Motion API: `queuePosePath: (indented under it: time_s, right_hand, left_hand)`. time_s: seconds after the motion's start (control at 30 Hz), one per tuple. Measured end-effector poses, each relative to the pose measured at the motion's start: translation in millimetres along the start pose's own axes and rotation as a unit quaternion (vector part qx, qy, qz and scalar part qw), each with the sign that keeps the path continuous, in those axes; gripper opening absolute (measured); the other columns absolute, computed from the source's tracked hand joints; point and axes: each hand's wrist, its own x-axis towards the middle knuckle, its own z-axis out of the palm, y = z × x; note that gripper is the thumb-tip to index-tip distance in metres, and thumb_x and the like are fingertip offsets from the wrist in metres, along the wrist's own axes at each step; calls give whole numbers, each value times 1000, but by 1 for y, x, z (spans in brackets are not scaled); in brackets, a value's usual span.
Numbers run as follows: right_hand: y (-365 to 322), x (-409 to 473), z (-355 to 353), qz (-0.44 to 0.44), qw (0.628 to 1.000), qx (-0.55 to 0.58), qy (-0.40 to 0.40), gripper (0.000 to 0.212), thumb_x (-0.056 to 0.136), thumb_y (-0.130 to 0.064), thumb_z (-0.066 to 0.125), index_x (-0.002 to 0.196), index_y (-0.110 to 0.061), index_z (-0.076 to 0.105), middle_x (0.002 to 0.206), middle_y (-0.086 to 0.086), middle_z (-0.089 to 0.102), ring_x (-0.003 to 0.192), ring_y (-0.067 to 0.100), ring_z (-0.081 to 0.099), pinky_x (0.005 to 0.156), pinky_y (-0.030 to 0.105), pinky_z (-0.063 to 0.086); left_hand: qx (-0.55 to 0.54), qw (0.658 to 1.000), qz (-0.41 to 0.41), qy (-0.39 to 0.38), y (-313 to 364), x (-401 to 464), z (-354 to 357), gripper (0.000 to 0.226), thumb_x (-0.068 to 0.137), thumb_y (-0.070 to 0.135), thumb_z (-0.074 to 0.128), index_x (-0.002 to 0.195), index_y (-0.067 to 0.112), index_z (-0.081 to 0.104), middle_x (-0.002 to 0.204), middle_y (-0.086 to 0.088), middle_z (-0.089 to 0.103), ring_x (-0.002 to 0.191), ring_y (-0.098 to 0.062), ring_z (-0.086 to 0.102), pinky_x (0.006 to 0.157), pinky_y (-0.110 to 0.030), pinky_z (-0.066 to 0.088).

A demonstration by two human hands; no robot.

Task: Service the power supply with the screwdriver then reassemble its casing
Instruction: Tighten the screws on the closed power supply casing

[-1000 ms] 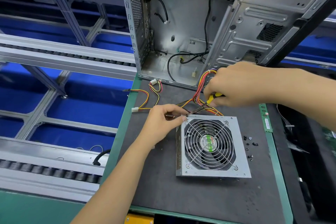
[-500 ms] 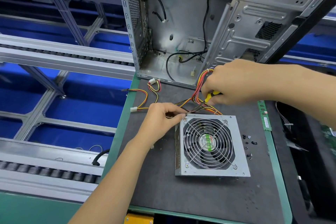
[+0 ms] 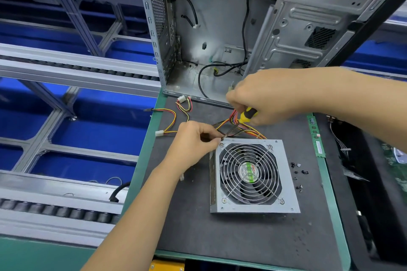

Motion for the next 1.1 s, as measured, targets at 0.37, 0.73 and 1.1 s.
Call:
queuePosePath:
  time_s: [0.37,0.73,1.1]
  right_hand:
    - [1,3,-2,-12,995,-98,33,33,95,-49,41,103,-20,55,72,0,47,76,28,54,58,29,36]
    - [-11,14,-10,-10,984,-169,52,46,98,-49,38,68,-15,27,79,3,45,86,33,62,55,30,35]
    - [-14,14,-23,-6,986,-165,29,52,94,-37,53,61,-16,19,63,1,26,52,21,29,45,25,22]
  left_hand:
    - [-87,994,-44,-51,0,-1,-7,19,82,-1,72,93,13,78,81,-2,75,76,-10,67,81,-28,56]
    - [-74,995,-45,-40,4,-1,-5,26,80,2,74,82,28,75,79,-2,74,75,-12,67,85,-34,57]
    - [-76,996,-43,-32,2,0,-2,36,79,3,76,74,39,70,75,8,73,72,-5,65,82,-26,55]
